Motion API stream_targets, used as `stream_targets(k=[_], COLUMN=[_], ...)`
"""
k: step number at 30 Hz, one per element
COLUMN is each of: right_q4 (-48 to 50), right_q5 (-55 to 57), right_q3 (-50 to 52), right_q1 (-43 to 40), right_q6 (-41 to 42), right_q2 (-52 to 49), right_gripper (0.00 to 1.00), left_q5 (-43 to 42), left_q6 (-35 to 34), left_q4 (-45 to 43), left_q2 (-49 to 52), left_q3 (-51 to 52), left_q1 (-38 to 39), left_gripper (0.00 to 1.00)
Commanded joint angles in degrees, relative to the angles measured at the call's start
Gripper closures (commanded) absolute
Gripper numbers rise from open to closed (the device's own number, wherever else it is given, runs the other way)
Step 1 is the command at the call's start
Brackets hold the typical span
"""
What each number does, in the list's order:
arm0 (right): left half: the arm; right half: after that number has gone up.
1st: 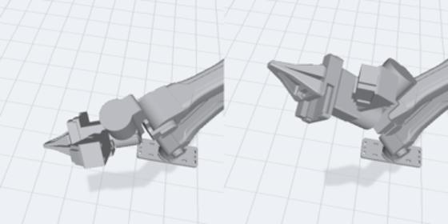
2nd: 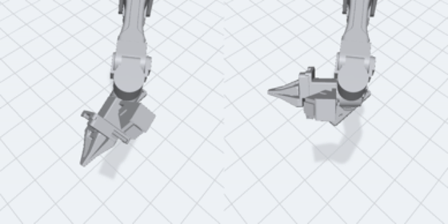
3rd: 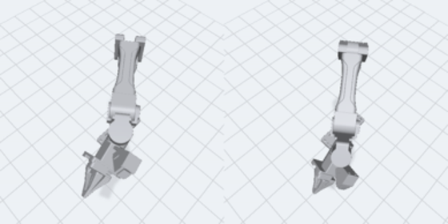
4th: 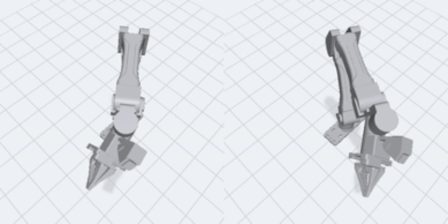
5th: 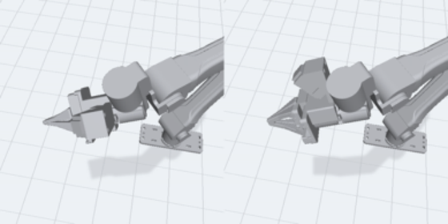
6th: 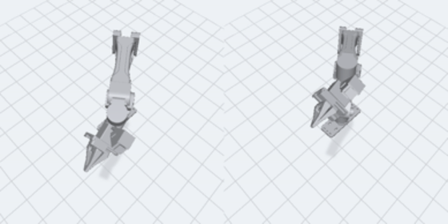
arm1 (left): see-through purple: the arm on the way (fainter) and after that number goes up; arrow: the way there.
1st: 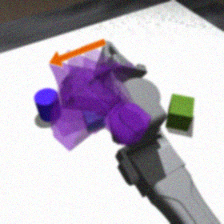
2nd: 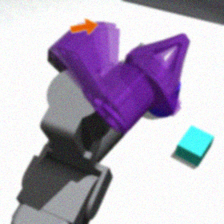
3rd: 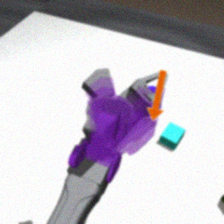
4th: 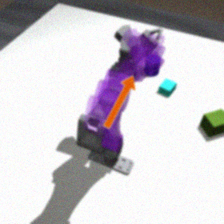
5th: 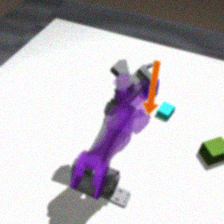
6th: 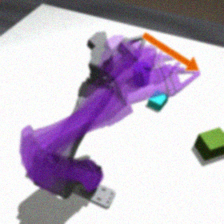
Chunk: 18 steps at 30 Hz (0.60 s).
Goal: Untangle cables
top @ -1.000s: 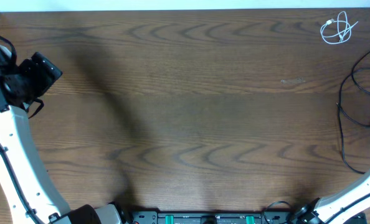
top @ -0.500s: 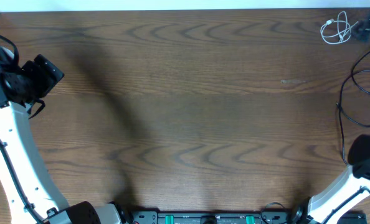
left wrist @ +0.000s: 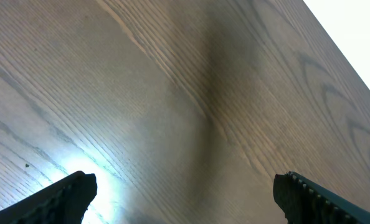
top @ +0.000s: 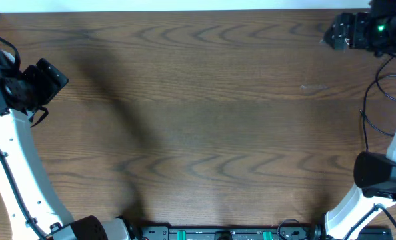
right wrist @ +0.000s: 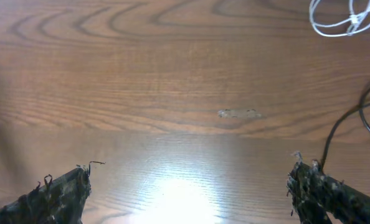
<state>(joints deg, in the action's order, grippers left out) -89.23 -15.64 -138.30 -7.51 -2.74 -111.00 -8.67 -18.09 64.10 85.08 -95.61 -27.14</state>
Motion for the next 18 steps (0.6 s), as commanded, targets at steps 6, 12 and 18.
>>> stream_targets(k=[6,12,18], right_q4=[-3.2,-4.0,-5.8], right_q5=[1.1,0.2,-1.4], right_q3=[-0.7,-0.7,-0.7], right_q1=[2.8,5.5,7.4], right_q6=[-0.7,-0.7,0.6], right_q2=[6.5,12.4,15.9], right_gripper=[0.01,0.01,0.01], left_q5=[0.2,0.2,0.2], left_q6=[-0.2,-0.2,-0.2], left_q4=[0.2,0.2,0.2], left_q2=[0.4,0.4,0.4], left_q3=[-0.2,-0.2,-0.2], left_q1=[0.2,0.2,0.2], left_gripper=[0.04,0.04,0.04])
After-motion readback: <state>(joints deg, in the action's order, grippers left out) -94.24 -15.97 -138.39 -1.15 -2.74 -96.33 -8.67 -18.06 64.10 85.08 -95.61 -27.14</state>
